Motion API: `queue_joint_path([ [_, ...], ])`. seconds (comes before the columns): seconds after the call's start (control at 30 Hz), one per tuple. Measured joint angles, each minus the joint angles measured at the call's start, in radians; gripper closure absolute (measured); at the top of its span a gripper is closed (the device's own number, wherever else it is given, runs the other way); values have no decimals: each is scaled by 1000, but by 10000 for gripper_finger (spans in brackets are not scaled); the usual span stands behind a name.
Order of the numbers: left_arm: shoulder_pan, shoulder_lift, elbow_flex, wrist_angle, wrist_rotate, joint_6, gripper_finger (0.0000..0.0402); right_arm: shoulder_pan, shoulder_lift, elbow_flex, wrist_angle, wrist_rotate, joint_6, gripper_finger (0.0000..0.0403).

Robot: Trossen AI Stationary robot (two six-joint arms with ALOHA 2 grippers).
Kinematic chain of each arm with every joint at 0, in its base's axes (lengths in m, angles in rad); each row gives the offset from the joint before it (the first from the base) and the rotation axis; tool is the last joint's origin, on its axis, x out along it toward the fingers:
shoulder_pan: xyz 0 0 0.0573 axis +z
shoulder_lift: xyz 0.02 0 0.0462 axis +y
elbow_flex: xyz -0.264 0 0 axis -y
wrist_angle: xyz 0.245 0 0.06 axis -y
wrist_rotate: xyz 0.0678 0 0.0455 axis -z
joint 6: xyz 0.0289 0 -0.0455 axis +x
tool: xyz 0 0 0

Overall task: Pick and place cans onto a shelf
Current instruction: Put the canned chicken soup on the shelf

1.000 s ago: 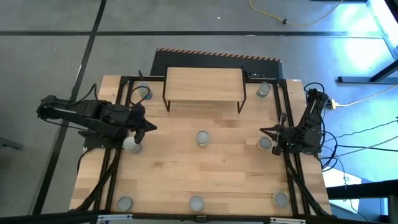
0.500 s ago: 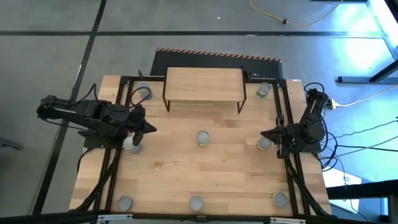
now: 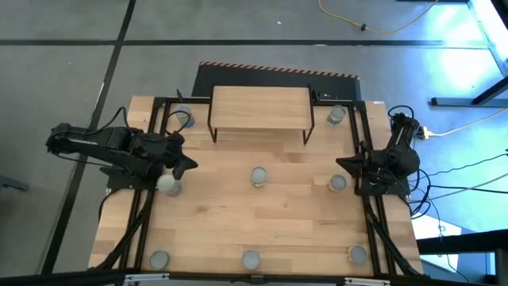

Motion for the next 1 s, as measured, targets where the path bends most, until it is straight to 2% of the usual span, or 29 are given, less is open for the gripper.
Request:
queue_joint_path([
  [0.37,10,0,0,22,79,58,321,0,2,159,19,120,-207,384],
  [0.57,10,0,9,156,70,172,321,0,4,264,13,124,-324,384],
  [0.8,10,9,139,47,-61,224,321,2,92,393,5,195,-458,384],
  [1.0,10,14,251,-85,-208,239,321,35,229,533,5,331,-480,384],
])
